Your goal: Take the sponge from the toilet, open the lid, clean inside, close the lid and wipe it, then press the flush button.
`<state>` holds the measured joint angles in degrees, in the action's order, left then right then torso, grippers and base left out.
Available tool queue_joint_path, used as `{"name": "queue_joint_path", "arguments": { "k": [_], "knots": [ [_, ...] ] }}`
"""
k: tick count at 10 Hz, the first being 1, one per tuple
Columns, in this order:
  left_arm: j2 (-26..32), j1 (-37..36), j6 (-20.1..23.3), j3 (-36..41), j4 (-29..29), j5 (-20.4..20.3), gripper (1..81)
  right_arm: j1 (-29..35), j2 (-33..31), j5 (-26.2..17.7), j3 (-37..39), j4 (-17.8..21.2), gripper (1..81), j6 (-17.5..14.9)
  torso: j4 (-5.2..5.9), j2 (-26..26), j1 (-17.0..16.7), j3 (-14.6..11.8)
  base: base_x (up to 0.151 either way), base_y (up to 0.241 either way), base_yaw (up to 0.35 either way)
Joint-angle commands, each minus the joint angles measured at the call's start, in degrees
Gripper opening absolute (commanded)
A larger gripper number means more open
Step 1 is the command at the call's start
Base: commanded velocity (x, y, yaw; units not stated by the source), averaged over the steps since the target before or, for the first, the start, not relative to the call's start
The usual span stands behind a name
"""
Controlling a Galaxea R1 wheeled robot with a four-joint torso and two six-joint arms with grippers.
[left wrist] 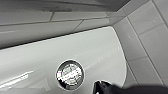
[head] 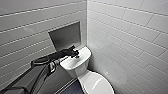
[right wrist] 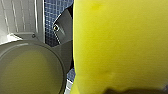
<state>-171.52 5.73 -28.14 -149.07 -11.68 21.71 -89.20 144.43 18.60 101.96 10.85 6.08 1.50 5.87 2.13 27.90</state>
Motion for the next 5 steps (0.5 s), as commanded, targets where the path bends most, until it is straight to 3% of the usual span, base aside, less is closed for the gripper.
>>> {"name": "queue_joint_path", "arguments": {
  "k": [1,3,5],
  "knots": [
    [-0.7,-10.1,0.5,-1.1,0.9,-0.1,1.0,-0.5,-1.1,-4.3,-2.2,-1.0,1.0,0.0,0.00,0.0,0.0,0.0,0.000,0.000,0.000],
    [-1.4,-10.1,0.5,-2.7,2.5,-0.3,1.0,-0.4,-1.0,-4.3,-2.2,-1.0,1.0,0.0,0.00,0.0,0.0,0.0,0.000,0.000,0.000],
    [-1.3,-10.2,0.5,-3.0,2.6,-0.3,1.0,-0.3,-0.9,-4.3,-2.2,-1.0,1.0,0.0,0.00,0.0,0.0,2.1,0.000,0.000,0.000]
  ]
}}
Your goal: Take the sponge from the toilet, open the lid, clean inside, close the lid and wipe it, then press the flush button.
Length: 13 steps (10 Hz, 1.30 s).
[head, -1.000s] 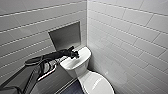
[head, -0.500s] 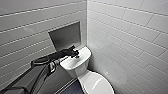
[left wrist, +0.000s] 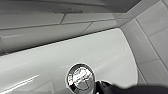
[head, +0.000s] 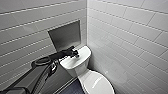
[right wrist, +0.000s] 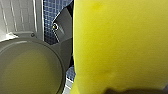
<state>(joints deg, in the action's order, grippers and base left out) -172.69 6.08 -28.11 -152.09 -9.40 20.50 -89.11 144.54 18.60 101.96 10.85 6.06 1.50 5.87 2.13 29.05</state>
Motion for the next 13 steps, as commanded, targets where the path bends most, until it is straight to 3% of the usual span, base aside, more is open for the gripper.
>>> {"name": "queue_joint_path", "arguments": {
  "k": [1,2,3,9,13],
  "knots": [
    [-0.1,-10.5,0.4,0.0,0.4,0.9,1.0,-0.4,-1.0,-4.3,-2.2,-1.0,1.0,0.0,0.00,0.0,0.0,1.9,0.000,0.000,0.000],
    [-0.1,-10.4,0.4,0.0,0.4,0.9,1.0,-0.4,-1.0,-4.3,-2.2,-1.0,1.0,0.0,0.00,0.0,0.0,2.9,0.000,0.000,0.000],
    [-0.1,-10.3,0.4,0.0,0.4,0.9,1.0,-0.4,-1.0,-4.3,-2.2,-1.0,1.0,0.0,0.00,0.0,0.0,1.8,0.000,0.000,0.000],
    [-0.6,-9.6,0.0,-0.8,1.6,-2.3,1.0,-0.4,-0.7,-4.3,-2.0,-1.0,1.0,0.0,0.00,0.0,0.0,2.7,0.000,0.000,0.000],
    [0.3,-10.8,-0.1,-0.8,1.4,-2.3,1.0,-0.2,-0.4,-4.3,-1.5,-1.0,1.0,-0.1,0.00,0.0,0.0,2.7,0.000,0.000,0.000]
  ]
}}
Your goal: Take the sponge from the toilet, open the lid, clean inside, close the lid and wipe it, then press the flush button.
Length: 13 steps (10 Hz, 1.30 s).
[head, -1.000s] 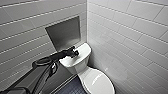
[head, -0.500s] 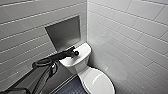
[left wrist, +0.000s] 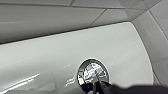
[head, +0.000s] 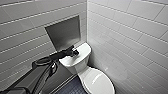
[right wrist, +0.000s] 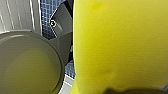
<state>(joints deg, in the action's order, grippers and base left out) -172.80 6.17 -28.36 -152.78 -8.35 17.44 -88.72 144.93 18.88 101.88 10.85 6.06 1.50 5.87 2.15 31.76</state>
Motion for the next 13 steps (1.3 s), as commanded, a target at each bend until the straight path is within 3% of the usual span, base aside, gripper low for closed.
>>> {"name": "queue_joint_path", "arguments": {
  "k": [1,9,13],
  "knots": [
    [0.6,-11.1,0.1,-0.1,0.4,0.7,1.0,-0.5,-0.6,-4.6,-1.1,-1.0,1.0,-0.1,0.00,0.0,0.0,0.0,0.000,0.000,0.000],
    [1.0,-11.9,0.1,-0.1,0.1,1.1,1.0,-0.6,0.0,-4.6,-0.5,-1.0,1.0,-0.1,0.00,0.0,0.0,0.0,0.000,0.000,0.000],
    [1.2,-11.9,0.1,-0.1,0.0,1.1,1.0,-0.6,0.1,-4.6,-0.4,-1.0,1.0,-0.1,0.00,0.0,-0.1,0.0,0.067,0.000,0.000]
  ]
}}
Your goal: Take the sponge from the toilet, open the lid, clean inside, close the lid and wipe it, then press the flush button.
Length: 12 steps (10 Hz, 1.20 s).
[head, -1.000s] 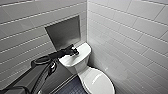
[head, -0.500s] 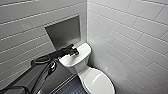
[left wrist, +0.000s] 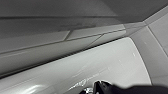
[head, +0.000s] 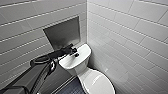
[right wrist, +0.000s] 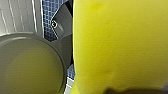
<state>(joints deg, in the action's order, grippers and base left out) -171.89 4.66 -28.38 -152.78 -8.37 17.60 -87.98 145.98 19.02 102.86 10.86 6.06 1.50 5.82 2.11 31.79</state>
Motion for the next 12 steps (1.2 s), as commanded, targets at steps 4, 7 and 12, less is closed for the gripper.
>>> {"name": "queue_joint_path", "arguments": {
  "k": [4,7,12],
  "knots": [
    [0.6,-10.1,0.2,0.4,-0.2,1.5,1.0,-1.3,-0.8,-4.8,-1.3,-1.0,1.0,-0.1,0.00,0.0,0.0,0.0,0.000,0.000,0.000],
    [0.6,-8.0,0.2,1.3,-0.3,1.5,1.0,-1.2,-0.7,-4.8,-1.3,-1.0,1.0,-0.1,0.00,0.0,0.0,0.0,0.000,0.000,0.000],
    [-0.6,-5.4,0.2,1.3,0.1,1.4,1.0,-1.3,0.1,-4.8,-0.6,-1.0,1.0,-0.1,0.00,0.0,0.0,0.0,0.000,0.000,0.000]
  ]
}}
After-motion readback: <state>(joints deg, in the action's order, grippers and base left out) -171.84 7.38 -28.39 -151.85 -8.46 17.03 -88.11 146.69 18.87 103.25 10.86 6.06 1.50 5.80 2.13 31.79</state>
